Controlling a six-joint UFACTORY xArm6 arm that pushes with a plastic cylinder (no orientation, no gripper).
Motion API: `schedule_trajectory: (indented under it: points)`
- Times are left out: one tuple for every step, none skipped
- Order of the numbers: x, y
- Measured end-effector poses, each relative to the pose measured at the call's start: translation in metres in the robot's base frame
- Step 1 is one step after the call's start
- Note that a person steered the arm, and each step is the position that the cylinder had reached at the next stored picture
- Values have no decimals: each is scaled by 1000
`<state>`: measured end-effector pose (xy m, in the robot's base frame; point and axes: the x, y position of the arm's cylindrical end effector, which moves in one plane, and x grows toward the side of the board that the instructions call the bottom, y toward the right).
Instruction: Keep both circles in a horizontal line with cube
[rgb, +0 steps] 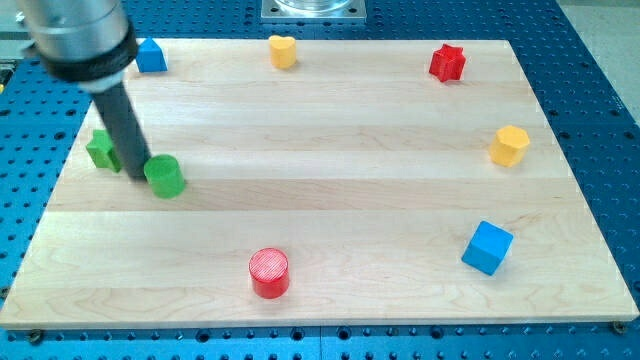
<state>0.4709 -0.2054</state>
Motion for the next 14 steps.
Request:
schedule_trajectory:
  points:
    - [-16,36]
    - [-59,57]
    - [-21,64]
    - [19,23]
    - [8,59]
    - [-24,111]
    - [3,132]
    - [19,109]
    - [30,46]
    - [58,-25]
    - [55,-36]
    - [32,12]
    - [56,29]
    - [69,-10]
